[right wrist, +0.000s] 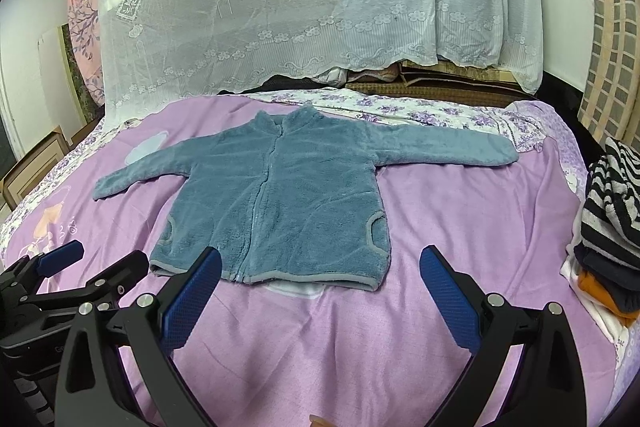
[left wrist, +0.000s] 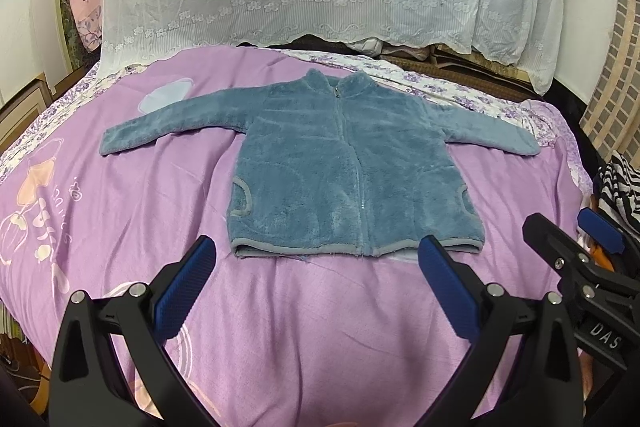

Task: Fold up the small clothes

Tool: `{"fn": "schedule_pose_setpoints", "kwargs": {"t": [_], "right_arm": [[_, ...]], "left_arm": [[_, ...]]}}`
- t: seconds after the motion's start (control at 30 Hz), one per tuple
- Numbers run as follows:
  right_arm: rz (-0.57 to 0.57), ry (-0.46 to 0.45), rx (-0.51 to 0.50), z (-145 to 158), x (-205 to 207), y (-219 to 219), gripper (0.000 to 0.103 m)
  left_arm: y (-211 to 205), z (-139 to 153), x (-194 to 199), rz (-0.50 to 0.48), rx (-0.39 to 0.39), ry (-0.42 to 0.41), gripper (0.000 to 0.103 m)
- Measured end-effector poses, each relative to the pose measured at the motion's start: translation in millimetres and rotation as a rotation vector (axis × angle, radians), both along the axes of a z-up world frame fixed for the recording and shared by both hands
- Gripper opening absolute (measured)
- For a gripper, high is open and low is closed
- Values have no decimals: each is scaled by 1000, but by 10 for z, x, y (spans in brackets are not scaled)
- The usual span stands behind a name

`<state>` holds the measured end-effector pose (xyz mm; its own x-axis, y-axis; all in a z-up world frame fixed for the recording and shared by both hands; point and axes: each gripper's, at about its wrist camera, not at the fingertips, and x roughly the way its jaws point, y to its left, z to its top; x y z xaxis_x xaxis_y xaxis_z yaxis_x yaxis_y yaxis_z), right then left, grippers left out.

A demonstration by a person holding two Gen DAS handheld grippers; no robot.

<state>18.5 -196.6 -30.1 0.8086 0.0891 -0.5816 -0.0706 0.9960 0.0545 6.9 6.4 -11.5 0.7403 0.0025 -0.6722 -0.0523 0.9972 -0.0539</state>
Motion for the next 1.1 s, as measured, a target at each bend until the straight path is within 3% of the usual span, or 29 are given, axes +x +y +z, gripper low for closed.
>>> {"fn": "schedule_pose_setpoints", "kwargs": {"t": [1.1], "right_arm": [[1,4,4,-8,-10,17,100]], "left_arm": [[-3,5,2,0,0,2,99]]}}
